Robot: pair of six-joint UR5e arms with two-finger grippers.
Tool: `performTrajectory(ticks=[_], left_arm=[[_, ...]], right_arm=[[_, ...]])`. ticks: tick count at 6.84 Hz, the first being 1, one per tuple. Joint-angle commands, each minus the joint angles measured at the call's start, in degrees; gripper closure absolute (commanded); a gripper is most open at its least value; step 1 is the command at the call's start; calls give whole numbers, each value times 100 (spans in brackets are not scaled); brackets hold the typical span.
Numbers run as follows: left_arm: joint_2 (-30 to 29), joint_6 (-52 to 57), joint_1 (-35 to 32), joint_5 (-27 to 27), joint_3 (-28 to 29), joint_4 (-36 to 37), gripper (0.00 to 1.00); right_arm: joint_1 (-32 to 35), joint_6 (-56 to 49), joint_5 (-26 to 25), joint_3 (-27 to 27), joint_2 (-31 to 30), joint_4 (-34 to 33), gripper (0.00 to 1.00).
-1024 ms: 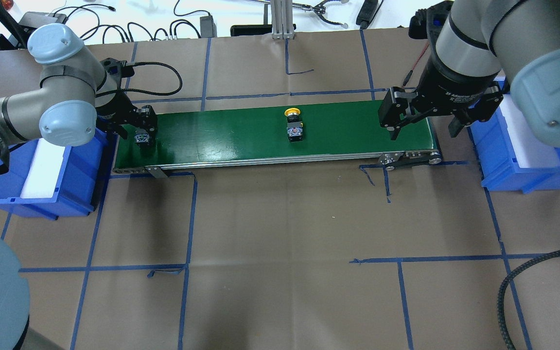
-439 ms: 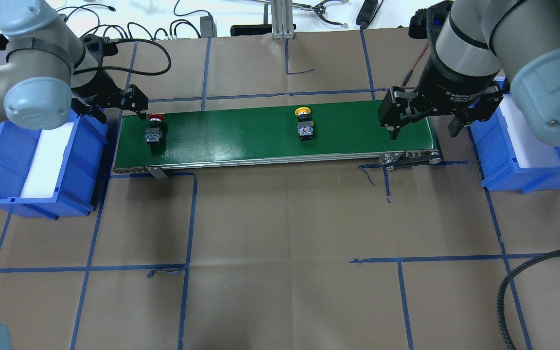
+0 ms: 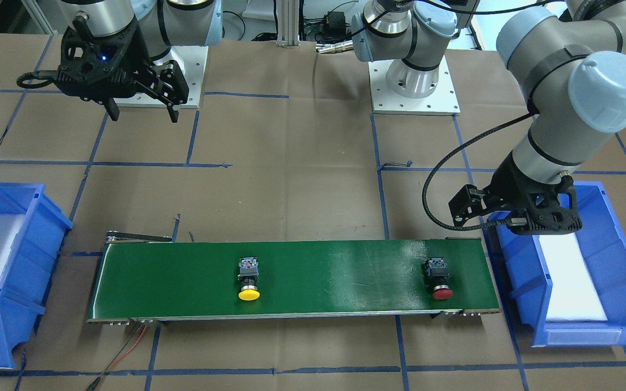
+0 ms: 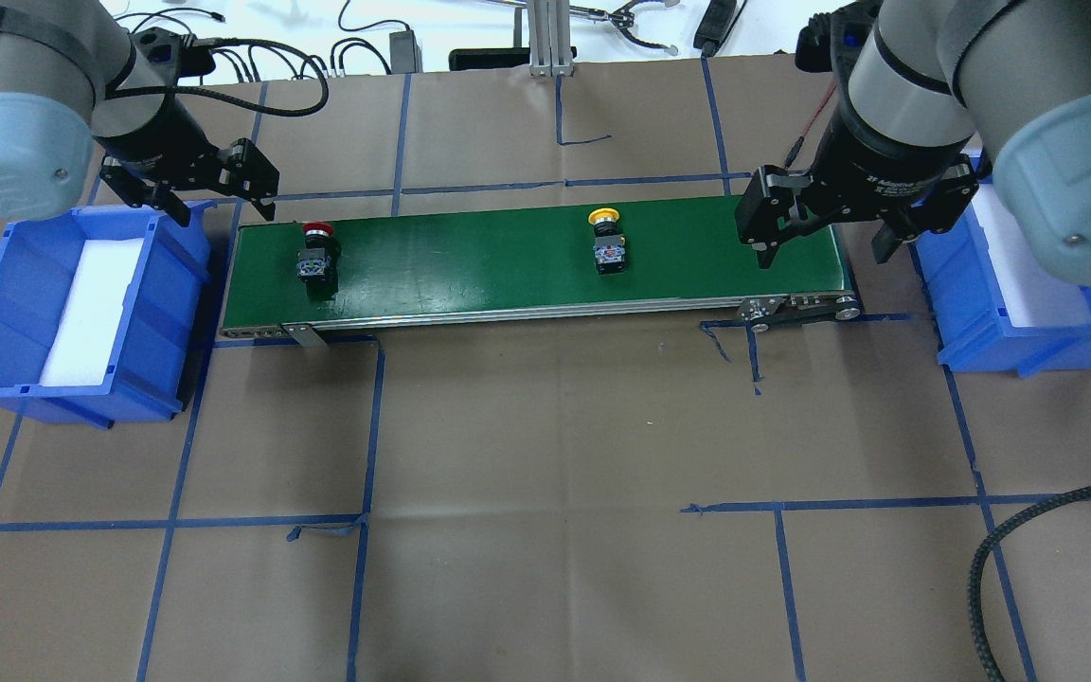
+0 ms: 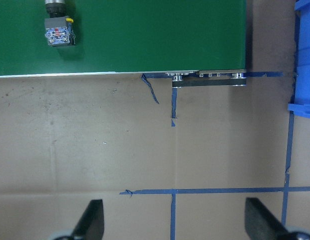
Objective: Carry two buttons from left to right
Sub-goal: 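Release the red button on the belt and raise the left gripper, then lower the right gripper onto the yellow button and grasp it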
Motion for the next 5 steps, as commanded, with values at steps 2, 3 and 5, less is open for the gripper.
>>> performTrajectory(ticks=[2,3,5], left_arm=[[450,-130,-487,252,-7,-456,0],[565,-157,-548,252,-104,-517,0],[645,-158,-566,199,-113,-509,0]], right_arm=[[-6,32,9,-56,1071,-1246,0],[-6,50,0,-82,1415,-1974,0],[-15,77,9,-83,1786,-2595,0]])
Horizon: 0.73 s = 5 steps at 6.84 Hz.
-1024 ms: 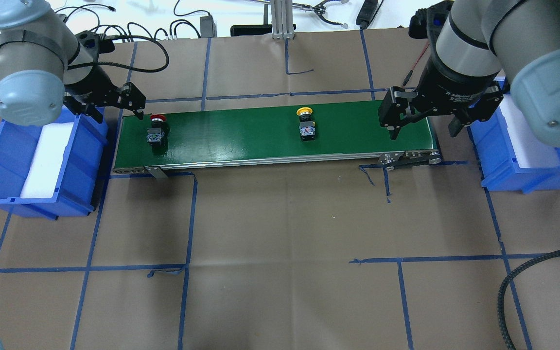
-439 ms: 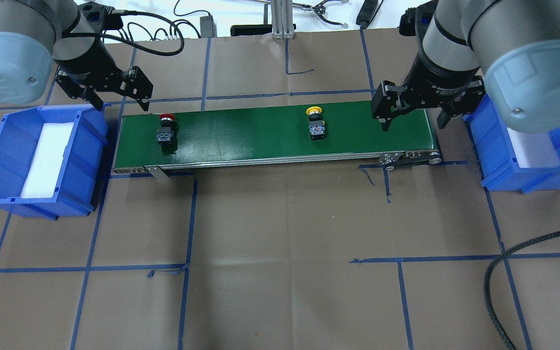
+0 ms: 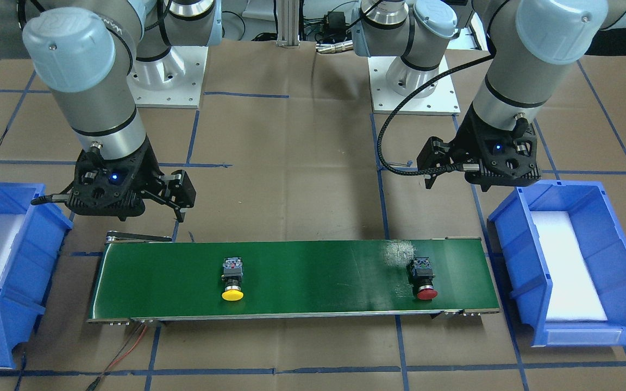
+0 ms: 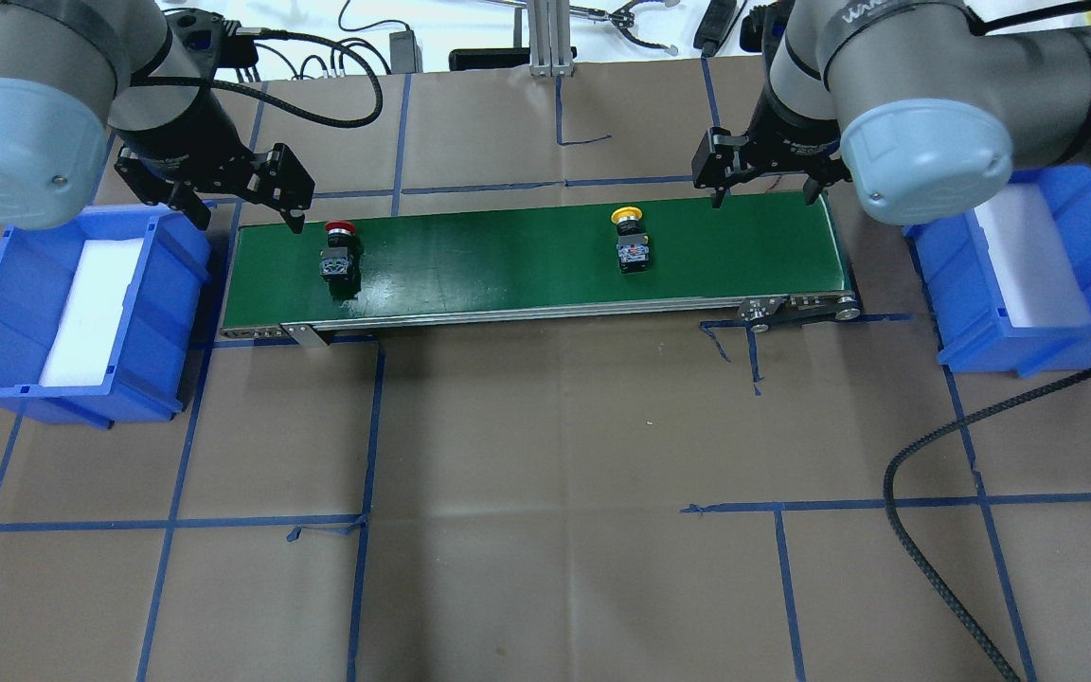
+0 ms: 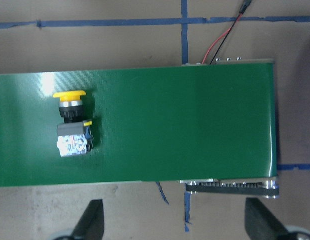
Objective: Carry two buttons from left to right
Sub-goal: 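Lower the right gripper onto the yellow button and grasp it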
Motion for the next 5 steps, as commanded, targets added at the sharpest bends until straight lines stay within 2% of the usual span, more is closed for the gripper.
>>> performTrajectory(ticks=[1,3,5], left_arm=[[102,-16,-20,-30,-16,-7,0],[190,-33,-28,-39,-16,-34,0],[199,-295,-28,-39,-16,-42,0]], right_arm=[[-7,32,11,-8,300,-451,0],[-7,190,-15,-17,703,-592,0],[2,225,11,-70,766,-540,0]])
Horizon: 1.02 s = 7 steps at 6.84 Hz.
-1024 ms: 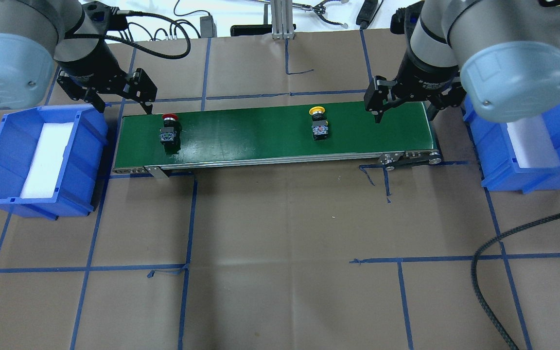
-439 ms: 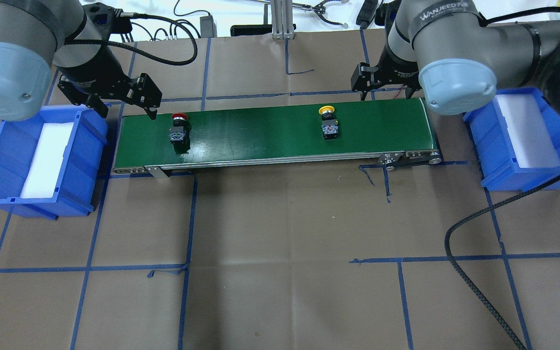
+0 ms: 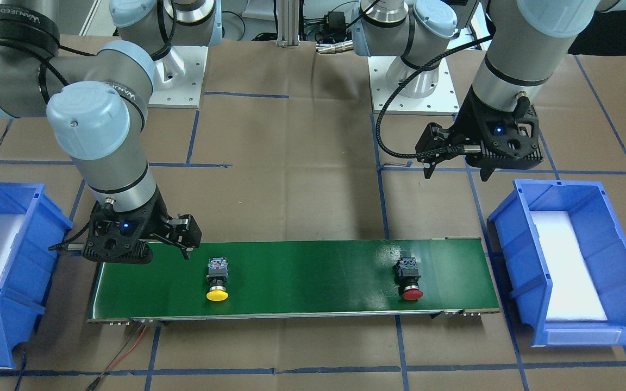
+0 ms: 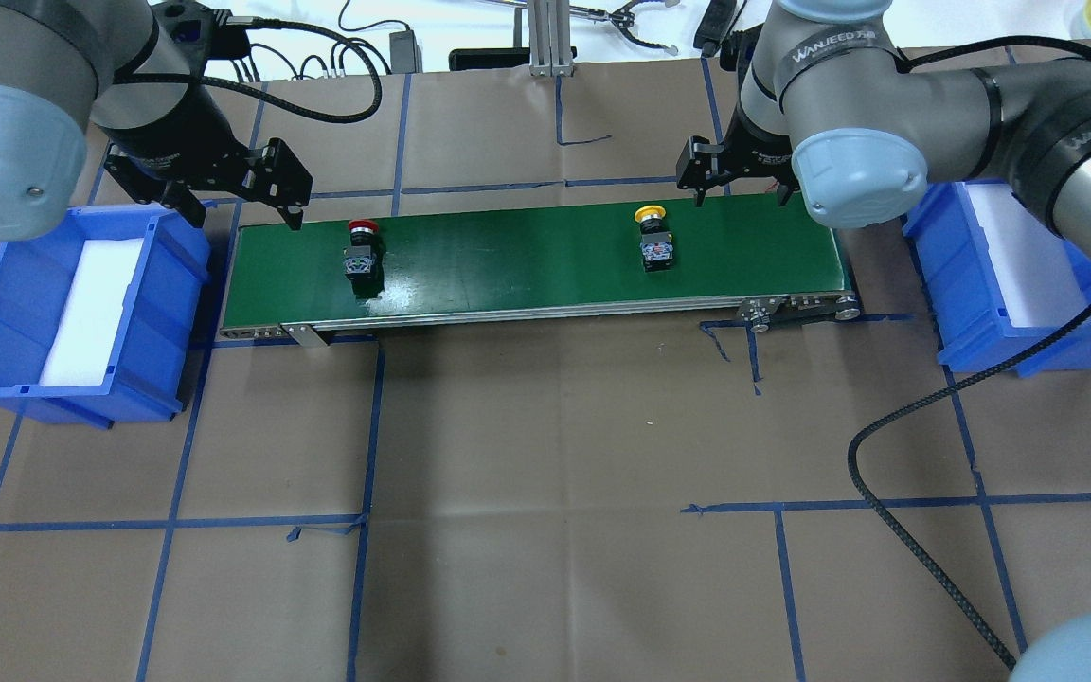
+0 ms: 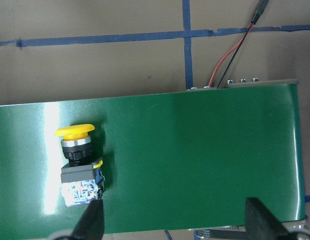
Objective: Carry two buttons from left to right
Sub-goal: 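Lower the right gripper onto the yellow button and grasp it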
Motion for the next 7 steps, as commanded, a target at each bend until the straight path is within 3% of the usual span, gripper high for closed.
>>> performTrajectory(ticks=[1,3,5,7], left_arm=[[-8,-147,-1,-9,0,-4,0],[-8,-147,-1,-18,9,-4,0],[1,-155,-27,-18,9,-4,0],[1,-164,-36,-18,9,-4,0]], right_arm=[[4,29,-29,-49,84,76,0],[13,20,49,-50,119,16,0],[13,3,497,-58,320,-11,0],[4,-50,420,-76,610,-20,0]])
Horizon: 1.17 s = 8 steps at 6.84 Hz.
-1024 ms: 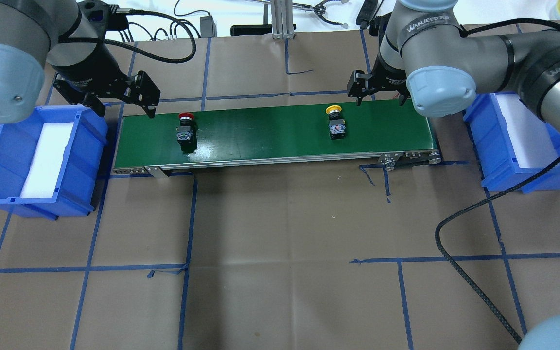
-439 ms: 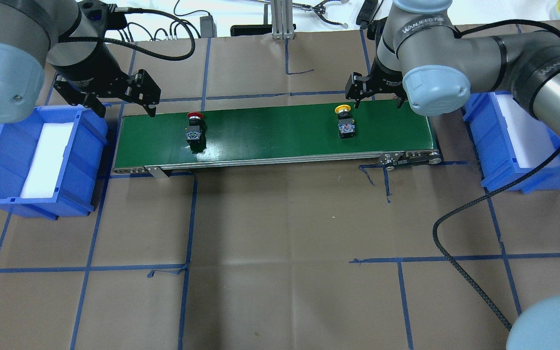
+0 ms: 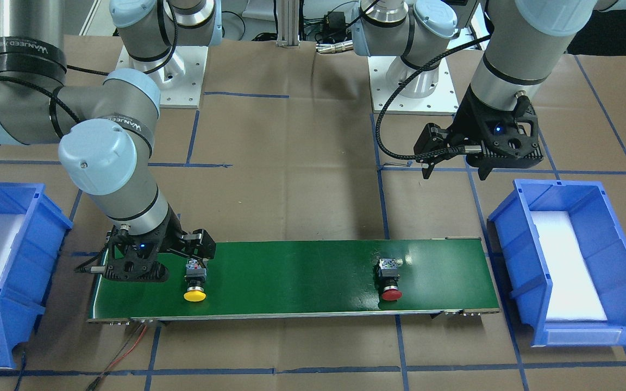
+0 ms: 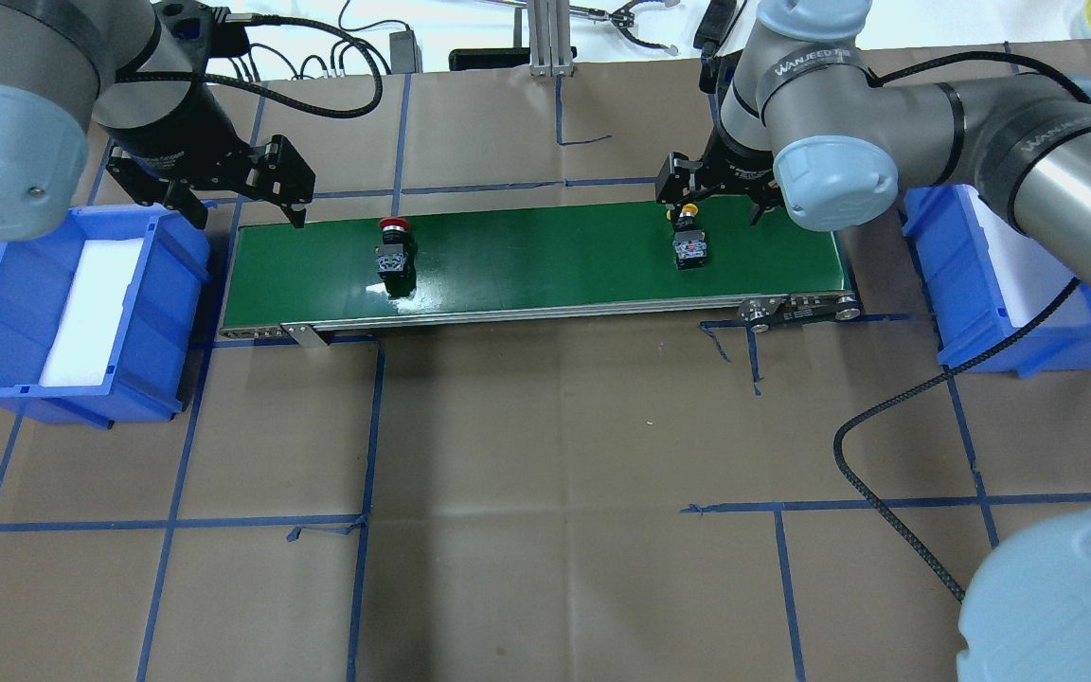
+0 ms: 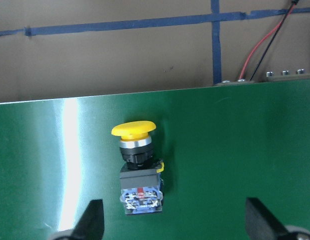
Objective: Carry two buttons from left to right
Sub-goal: 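Lower the right gripper onto the yellow button and grasp it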
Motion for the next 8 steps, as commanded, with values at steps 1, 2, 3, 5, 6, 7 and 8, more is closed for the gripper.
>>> performTrajectory(ticks=[1,2,3,5,6,7,8], left_arm=[[2,-4,-8,0,0,0,0],[2,-4,-8,0,0,0,0],[-7,-4,-8,0,-9,0,0],[-7,-4,-8,0,-9,0,0],[-7,-4,-8,0,-9,0,0],[-7,-4,-8,0,-9,0,0],[-7,-4,-8,-9,-9,0,0]], right_arm=[[-3,-46,-48,-9,286,-6,0],[-3,-46,-48,-18,366,-14,0],[-12,-46,-57,-27,419,-23,3],[-12,-98,-398,-9,437,-252,58],[-47,-377,-417,-9,411,-208,87],[-91,-414,-435,-9,385,-77,93],[-161,-432,-583,-35,271,-58,94]])
